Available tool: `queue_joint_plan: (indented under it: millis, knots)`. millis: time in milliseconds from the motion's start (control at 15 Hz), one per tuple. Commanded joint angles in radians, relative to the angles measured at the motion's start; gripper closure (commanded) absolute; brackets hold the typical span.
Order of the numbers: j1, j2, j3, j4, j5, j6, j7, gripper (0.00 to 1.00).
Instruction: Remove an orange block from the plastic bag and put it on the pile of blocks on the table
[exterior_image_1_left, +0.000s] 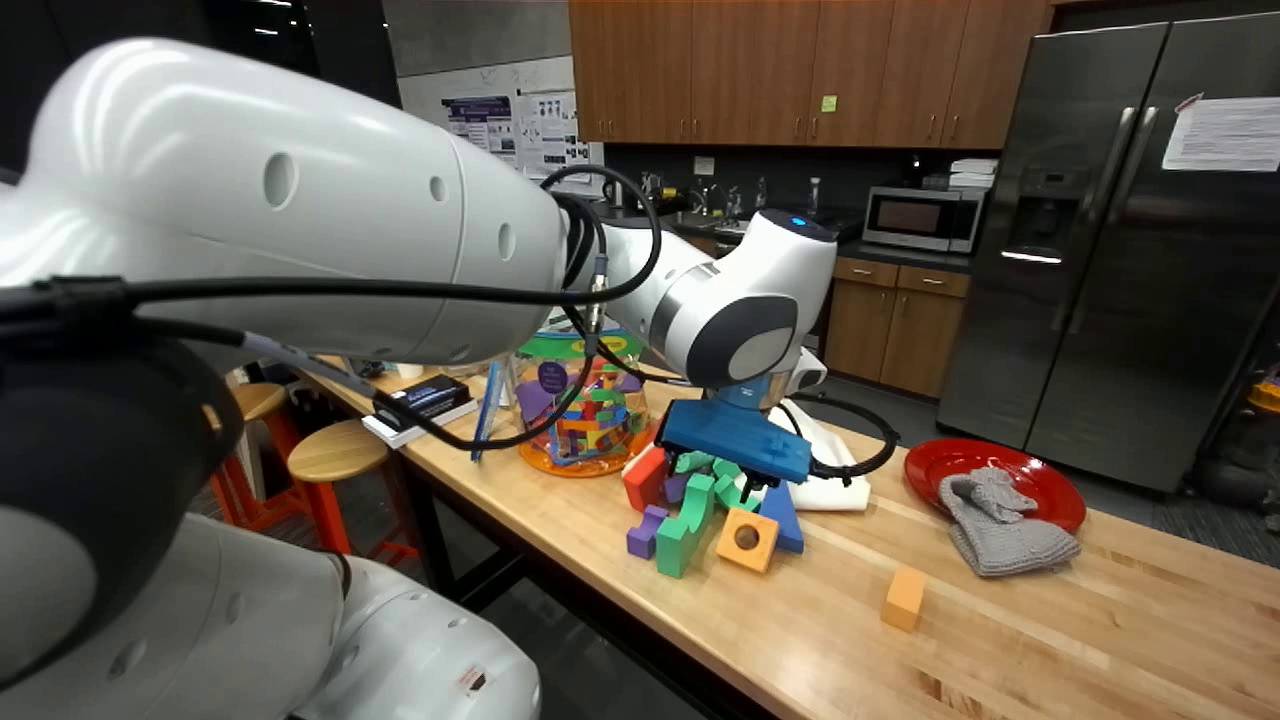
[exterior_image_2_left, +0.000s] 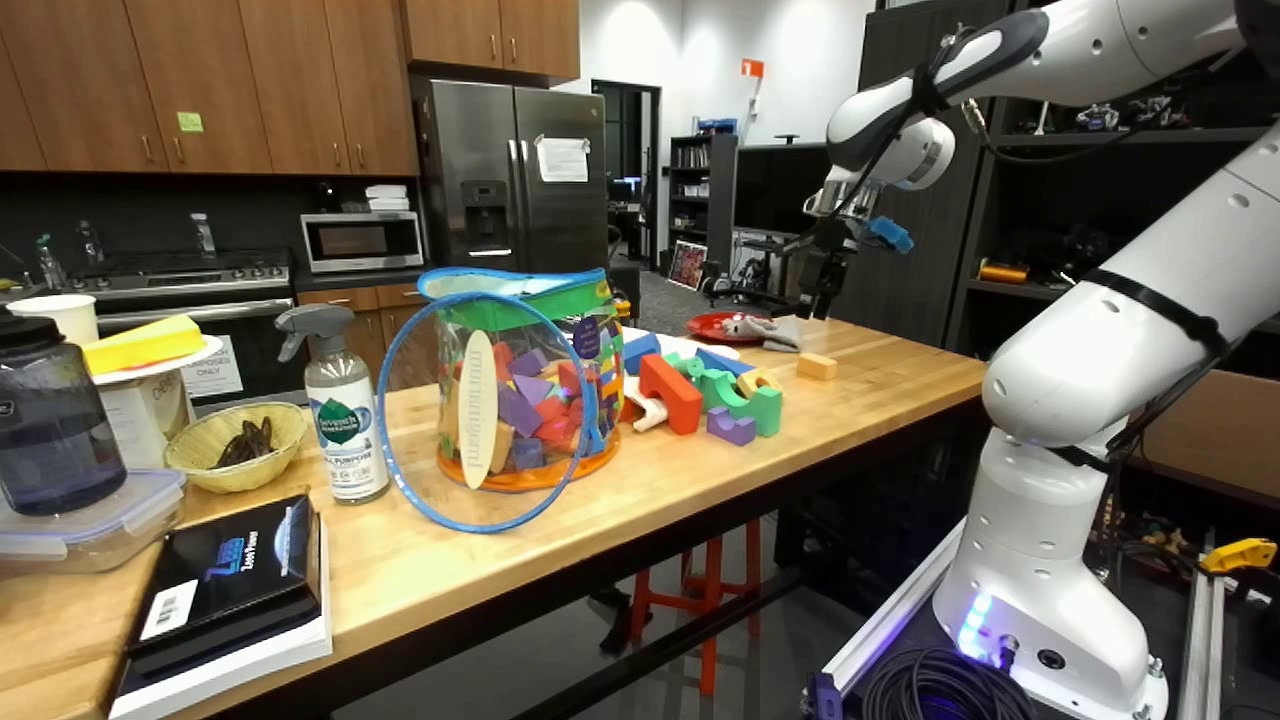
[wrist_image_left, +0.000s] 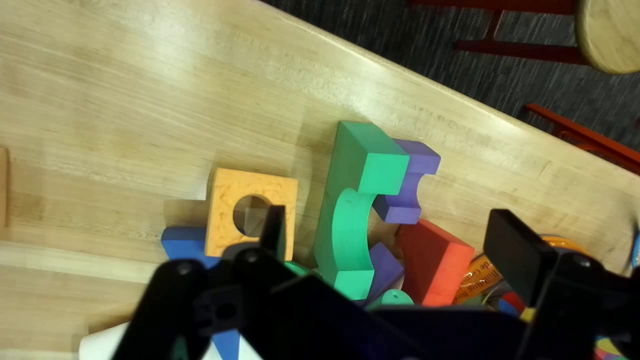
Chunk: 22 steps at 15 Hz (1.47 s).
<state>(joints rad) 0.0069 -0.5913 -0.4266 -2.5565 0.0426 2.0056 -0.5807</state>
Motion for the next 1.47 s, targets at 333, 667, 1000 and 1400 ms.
queue_joint_plan:
  millis: [333,667,1000,1400]
  knots:
    - [-0.034,0.009,0.031,0.002,0.021,-0.003,-0.018,0.0]
    - [-0.034,0.009,0.031,0.002,0.021,-0.003,-0.018,0.0]
    - [-0.034,0.009,0.031,0.002,0.021,-0.003,-0.018,0.0]
    - [-0.034,0.035,0.042,0.02,0.005,0.024,-0.043,0.0]
